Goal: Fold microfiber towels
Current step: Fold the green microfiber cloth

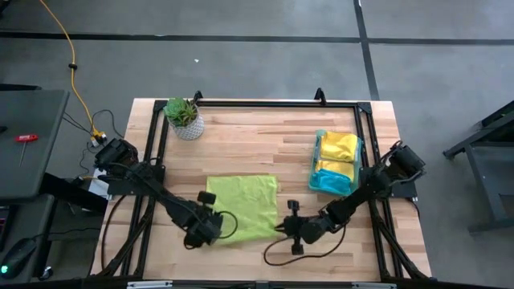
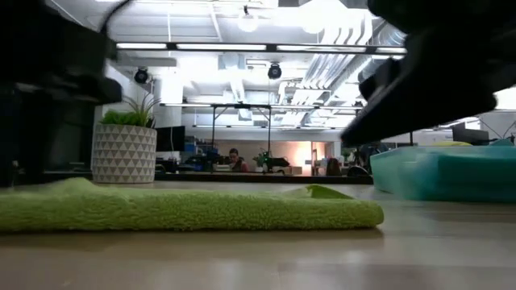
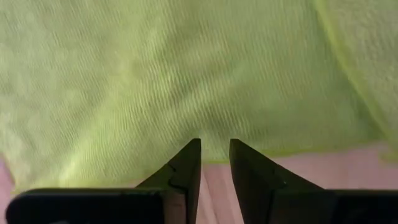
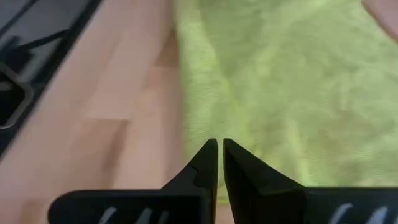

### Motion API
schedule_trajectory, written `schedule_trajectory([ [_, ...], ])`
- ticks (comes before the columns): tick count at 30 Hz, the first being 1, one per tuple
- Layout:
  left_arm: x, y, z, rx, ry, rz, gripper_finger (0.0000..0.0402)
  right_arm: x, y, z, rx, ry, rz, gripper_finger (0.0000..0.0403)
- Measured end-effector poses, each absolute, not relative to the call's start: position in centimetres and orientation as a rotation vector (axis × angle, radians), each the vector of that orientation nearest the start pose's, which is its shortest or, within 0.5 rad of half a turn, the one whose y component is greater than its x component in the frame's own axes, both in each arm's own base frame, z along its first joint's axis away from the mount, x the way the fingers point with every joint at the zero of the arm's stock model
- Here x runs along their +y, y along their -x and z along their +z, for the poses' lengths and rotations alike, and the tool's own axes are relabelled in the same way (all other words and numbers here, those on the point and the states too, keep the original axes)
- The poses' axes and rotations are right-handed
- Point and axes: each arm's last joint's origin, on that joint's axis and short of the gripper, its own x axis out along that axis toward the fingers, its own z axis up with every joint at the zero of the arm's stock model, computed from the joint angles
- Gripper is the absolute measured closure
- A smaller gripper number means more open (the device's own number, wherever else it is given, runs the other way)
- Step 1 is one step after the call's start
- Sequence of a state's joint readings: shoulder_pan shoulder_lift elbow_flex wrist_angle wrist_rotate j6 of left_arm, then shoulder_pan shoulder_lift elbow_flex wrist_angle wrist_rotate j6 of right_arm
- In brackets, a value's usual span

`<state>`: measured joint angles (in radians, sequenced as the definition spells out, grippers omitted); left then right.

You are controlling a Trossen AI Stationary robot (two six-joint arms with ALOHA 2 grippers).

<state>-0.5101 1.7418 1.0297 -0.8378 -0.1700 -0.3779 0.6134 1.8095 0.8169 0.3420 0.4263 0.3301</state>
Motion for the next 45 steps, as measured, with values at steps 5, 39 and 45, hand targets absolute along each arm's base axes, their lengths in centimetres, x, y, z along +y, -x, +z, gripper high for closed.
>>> schedule_trajectory([
  [5, -15.1, -24.8, 15.4, 1.468, -0.232, 0.002, 0.0326, 16.9, -29.8, 13.1, 0.576, 0.022, 0.038, 0.0385],
  [39, -15.6, -23.9, 12.5, 1.216, -0.401, 0.018, 0.0326, 9.2, -32.1, 10.3, 0.686, -0.211, -0.385, 0.0385],
  [45, -13.4, -24.4, 12.3, 1.252, -0.536, 0.111, 0.0326, 8.3, -32.1, 10.3, 0.677, -0.167, -0.462, 0.0385],
])
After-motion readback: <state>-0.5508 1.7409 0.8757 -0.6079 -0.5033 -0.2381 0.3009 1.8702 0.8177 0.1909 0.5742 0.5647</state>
